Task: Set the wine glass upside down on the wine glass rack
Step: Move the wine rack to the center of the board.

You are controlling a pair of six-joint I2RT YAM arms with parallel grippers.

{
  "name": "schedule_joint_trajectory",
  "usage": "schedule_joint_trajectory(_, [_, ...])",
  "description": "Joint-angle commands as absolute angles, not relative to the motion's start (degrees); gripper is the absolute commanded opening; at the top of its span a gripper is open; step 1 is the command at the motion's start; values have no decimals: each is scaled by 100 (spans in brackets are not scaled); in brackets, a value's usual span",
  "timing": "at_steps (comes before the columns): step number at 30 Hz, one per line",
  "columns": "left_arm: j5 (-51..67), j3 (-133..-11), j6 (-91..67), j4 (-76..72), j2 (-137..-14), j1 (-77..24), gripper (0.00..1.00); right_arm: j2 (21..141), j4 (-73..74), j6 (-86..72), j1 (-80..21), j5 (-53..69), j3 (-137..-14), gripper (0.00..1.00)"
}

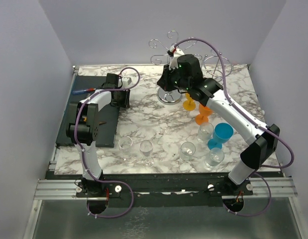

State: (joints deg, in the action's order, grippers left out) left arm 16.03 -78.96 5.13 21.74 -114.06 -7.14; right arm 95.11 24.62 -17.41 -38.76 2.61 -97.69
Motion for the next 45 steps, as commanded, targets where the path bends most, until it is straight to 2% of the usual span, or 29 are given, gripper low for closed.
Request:
schedule_joint_trajectory(1, [455,-7620,852,2232,-11578,-187,33,9499,2815,-1746,-3885,287,-9737,12])
schedule_joint_trajectory(8, [454,-7646,854,2232,-11514,-53,33,9593,3440,-1515,-3885,87,-10751,23])
schedule_joint_trajectory(11, [853,-7708,685,2409,-11322,-53,36,9714,3629,-1392,-3880,-224,-11338,34])
schedule_joint_trajectory(14, [1659,-8028,362,2899,-10942,-53,51,10037,3934,-1214,-3870,-805,-12128,50])
schedule_joint_trajectory(17, [2310,-8500,50,3348,-10486,-53,84,10439,4111,-1087,-3787,-1176,-12867,60])
schedule_joint_trajectory(19, [2602,-8752,-149,3533,-10223,-53,98,10648,4120,-992,-3696,-1383,-13144,68])
schedule_joint_trajectory(20, [2727,-8903,-215,3634,-10094,-53,99,10735,4071,-922,-3651,-1530,-13218,75])
schedule_joint_trajectory(22, [2843,-9203,-311,3877,-9958,-53,99,10861,3938,-791,-3566,-1706,-13248,80])
schedule_joint_trajectory(29, [2839,-10291,-439,4879,-10102,-53,99,11078,3050,-301,-3270,-1915,-12943,81])
schedule_joint_trajectory(34, [2751,-10461,-469,5040,-10113,-53,99,11196,2520,-68,-3056,-1691,-12893,81])
schedule_joint_trajectory(45, [2891,-10877,-628,5327,-10044,-53,99,11934,2462,-123,-2592,-569,-13469,66])
